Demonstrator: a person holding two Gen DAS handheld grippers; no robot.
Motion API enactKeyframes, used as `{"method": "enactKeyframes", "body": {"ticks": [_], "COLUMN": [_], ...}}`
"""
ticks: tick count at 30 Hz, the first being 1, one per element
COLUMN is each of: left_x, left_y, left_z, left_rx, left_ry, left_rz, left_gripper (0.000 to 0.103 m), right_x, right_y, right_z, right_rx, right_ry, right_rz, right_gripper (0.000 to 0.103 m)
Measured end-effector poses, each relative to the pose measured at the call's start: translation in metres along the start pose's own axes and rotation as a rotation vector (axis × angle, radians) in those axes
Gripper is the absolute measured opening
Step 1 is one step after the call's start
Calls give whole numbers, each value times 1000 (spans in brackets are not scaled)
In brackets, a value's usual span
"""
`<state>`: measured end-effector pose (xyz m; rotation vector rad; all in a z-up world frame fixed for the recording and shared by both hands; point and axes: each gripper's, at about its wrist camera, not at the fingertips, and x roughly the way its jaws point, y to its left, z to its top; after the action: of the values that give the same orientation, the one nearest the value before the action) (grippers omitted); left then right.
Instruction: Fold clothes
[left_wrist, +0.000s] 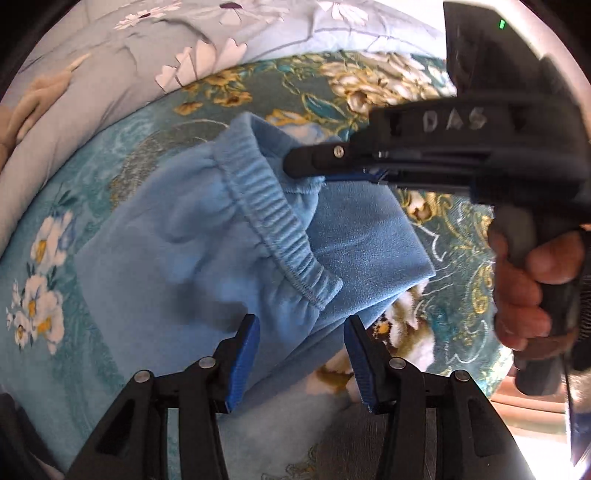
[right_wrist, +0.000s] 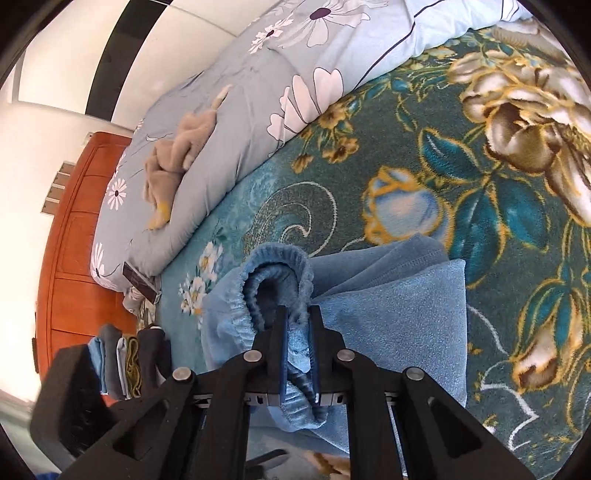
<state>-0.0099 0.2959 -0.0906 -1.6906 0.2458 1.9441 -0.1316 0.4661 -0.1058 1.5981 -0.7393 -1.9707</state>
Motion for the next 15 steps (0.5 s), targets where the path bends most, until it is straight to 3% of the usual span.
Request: {"method": "enactKeyframes", "body": {"ticks": [5, 6, 7, 10, 15], "left_x": [20, 24, 28, 11, -25], "left_y": [-12, -15, -17, -8, 16], "left_z": [1, 2, 2, 4, 12], "left_rx": [41, 49, 57, 11, -94], "left_ry": [3, 4, 5, -46, -150], "left_rz": [67, 80, 94, 40, -63], "left_gripper": [49, 45, 32, 7, 3], "right_x": [2, 2, 2, 2, -3], "right_y": [-8, -10, -13, -19, -23], "right_z": [0, 0, -1, -2, -5], "right_rx": [25, 31, 35, 48, 44], "right_ry": [14, 14, 14, 15, 12], "right_rz": [17, 25, 32, 42, 63], "right_gripper": [10, 10, 10, 10, 10]}}
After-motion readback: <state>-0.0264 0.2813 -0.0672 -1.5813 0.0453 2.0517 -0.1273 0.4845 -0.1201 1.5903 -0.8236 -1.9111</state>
